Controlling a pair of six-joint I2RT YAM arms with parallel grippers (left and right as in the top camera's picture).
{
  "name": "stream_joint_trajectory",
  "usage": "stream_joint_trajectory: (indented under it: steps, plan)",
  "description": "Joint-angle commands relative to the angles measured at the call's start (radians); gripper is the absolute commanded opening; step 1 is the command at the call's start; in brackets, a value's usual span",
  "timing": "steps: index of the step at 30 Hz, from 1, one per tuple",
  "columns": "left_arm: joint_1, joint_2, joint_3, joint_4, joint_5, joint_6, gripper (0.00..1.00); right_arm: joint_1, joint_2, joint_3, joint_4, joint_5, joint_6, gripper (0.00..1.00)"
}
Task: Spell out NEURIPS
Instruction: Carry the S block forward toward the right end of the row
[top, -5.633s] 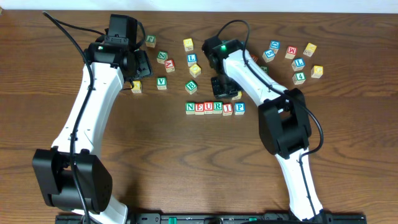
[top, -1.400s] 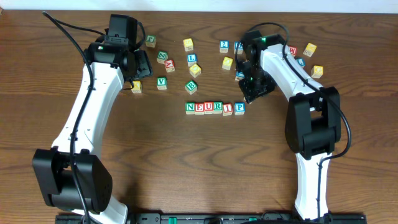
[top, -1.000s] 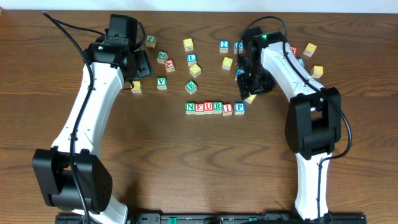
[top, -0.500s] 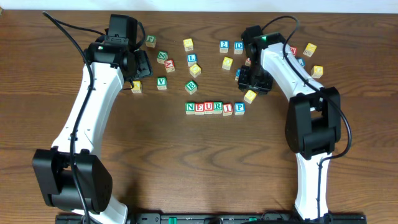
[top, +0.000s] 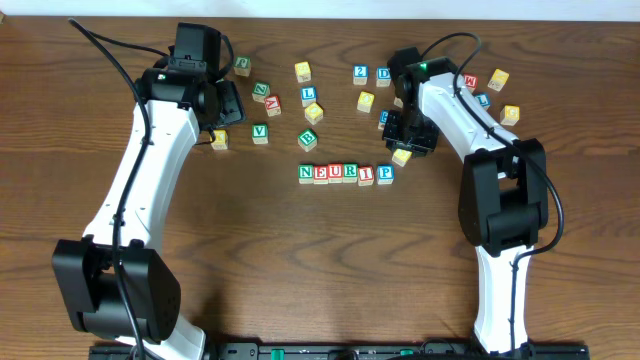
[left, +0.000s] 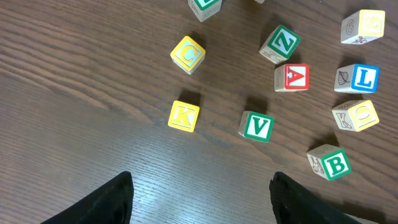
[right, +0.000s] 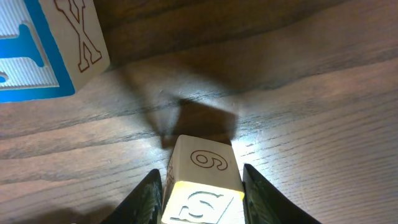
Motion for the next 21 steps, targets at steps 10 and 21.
stream_joint_trajectory:
  steps: [10, 21]
  plan:
    - [0.004, 0.013, 0.013, -0.002, 0.002, 0.013, 0.69, 0.009, 0.011, -0.006, -0.023, 0.005, -0.299, 0.29]
    - [0.004, 0.013, 0.013, -0.002, 0.002, 0.013, 0.69, 0.01, 0.011, -0.007, -0.111, 0.002, -0.46, 0.29]
